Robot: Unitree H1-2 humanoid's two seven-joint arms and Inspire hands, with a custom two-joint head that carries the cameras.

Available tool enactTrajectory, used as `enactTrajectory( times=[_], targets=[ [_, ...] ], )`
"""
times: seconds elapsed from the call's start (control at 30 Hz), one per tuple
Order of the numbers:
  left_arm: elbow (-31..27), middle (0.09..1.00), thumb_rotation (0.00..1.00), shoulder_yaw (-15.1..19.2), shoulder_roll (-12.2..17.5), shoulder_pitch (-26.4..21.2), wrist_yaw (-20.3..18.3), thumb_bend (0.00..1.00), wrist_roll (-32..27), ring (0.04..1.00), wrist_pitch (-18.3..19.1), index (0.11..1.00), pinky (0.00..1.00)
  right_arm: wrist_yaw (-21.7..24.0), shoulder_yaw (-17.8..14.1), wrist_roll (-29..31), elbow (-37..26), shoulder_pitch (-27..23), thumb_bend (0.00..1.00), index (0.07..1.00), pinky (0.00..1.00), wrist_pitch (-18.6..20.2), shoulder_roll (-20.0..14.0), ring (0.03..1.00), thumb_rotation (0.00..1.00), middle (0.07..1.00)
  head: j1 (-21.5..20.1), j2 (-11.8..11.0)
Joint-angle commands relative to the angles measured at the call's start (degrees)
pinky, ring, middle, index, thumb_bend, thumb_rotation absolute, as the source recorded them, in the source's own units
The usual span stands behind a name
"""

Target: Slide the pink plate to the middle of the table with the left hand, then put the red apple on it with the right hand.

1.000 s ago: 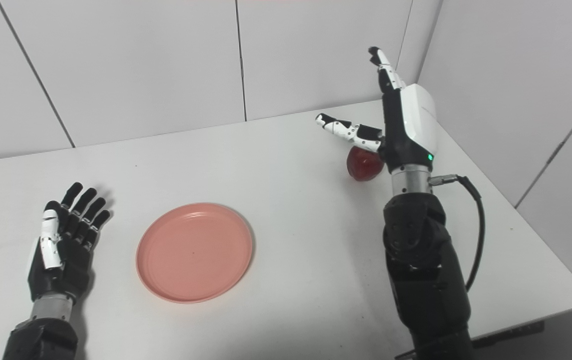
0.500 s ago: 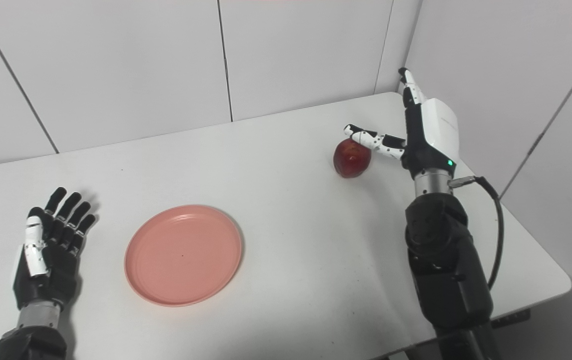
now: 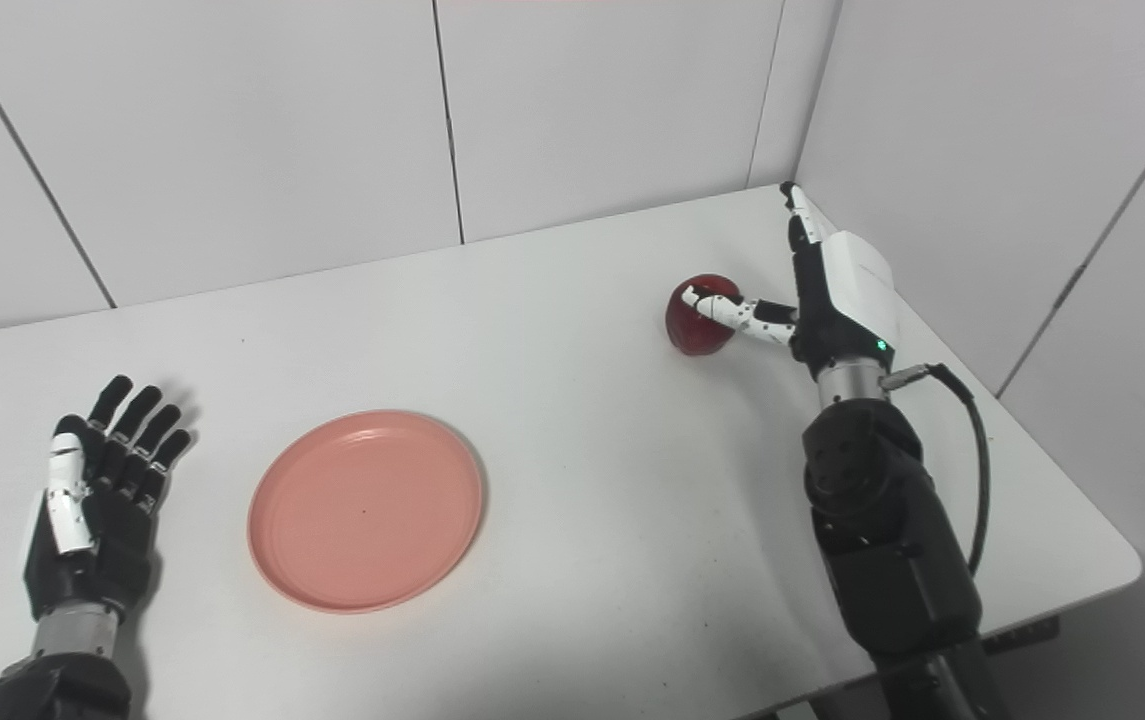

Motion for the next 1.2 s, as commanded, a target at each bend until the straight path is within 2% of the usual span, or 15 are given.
enactTrajectory(
  times=[0.0,0.37,0.7,1.17],
  targets=[
    [1.1,0.876,1.0,0.2,0.2,1.1,0.8,0.34,-0.1,0.871,2.3,0.859,0.87,-0.1,0.1,-0.3,-1.0,-2.3,1.0,0.956,0.76,1.2,-1.0,0.884,0.58,0.935,0.1,0.0],
    [0.5,0.878,1.0,-0.2,0.3,1.3,0.6,0.34,-0.5,0.875,2.8,0.861,0.88,1.2,2.1,1.4,1.1,-4.6,1.0,0.97,0.77,3.4,-1.0,0.893,0.56,0.947,0.2,0.1],
    [-0.1,0.877,1.0,-0.3,0.4,1.6,0.9,0.34,-0.3,0.869,3.1,0.86,0.87,0.8,3.4,2.1,4.2,-7.0,1.0,0.973,0.77,3.8,-0.8,0.892,0.51,0.944,0.6,0.4],
    [-1.1,0.873,1.0,-0.5,0.2,2.1,1.4,0.34,0.0,0.864,3.9,0.856,0.86,-0.1,4.1,3.1,7.9,-7.9,1.0,0.967,0.77,2.7,-1.3,0.892,0.46,0.937,0.8,0.7]
  ],
)
